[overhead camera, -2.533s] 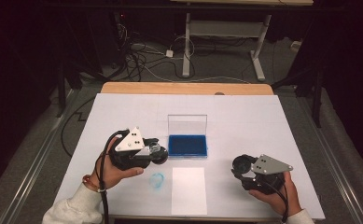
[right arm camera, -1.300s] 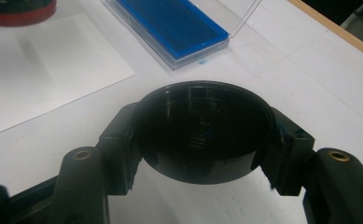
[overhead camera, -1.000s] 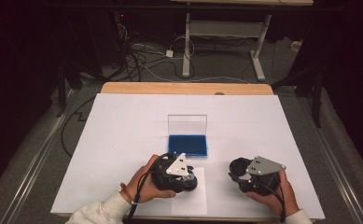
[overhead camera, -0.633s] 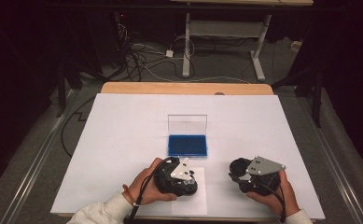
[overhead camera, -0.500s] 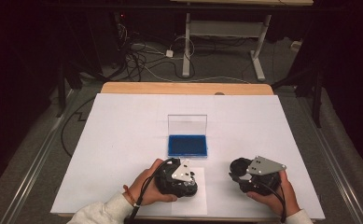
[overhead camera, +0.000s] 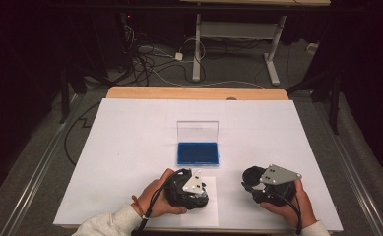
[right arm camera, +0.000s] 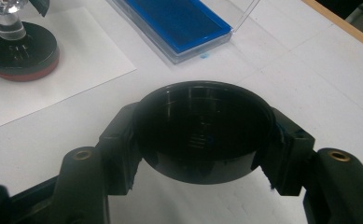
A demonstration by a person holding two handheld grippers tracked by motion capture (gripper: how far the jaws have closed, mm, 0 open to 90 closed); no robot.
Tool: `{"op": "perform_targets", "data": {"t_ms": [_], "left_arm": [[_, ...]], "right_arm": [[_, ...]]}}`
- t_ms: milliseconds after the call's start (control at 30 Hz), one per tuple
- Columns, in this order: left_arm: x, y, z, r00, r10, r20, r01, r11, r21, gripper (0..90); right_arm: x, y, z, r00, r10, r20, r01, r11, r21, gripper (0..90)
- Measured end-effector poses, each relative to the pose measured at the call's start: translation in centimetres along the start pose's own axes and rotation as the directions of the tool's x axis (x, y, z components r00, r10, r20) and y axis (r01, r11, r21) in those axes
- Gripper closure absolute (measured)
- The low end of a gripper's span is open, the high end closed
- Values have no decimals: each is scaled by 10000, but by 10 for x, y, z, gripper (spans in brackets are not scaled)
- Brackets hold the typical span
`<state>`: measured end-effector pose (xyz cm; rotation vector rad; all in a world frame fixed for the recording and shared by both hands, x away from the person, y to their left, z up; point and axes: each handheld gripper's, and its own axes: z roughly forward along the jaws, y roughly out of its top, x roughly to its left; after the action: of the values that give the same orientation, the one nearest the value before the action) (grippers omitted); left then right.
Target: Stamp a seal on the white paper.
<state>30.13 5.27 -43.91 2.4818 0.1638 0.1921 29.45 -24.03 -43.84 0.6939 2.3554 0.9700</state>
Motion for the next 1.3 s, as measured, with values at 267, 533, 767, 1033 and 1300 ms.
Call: {"op": "perform_targets", "data": {"t_ms": [267,533,767,1033,1300], "left_arm": [[-1,-4,-1,10000,-16,-40,16,10000,-66,552],[-2,-4,0,9998,-184,-70,183,9997,-137,552],[-2,-4,0,9997,-236,-72,235,9997,-117,552],[-1,-3,0,9997,-257,-41,257,9996,-116,551],[-2,-3,0,9997,-246,-96,245,9996,-131,551]], "right_arm": [[0,0,-1,10000,-18,18,18,10000,-31,389],[-1,0,-3,10000,41,89,-40,9999,-143,389],[-1,1,-4,9999,73,144,-71,9999,-154,389],[-1,0,-4,9999,73,139,-71,9998,-160,389],[-1,0,-3,9999,18,117,-16,9999,-149,389]]}}
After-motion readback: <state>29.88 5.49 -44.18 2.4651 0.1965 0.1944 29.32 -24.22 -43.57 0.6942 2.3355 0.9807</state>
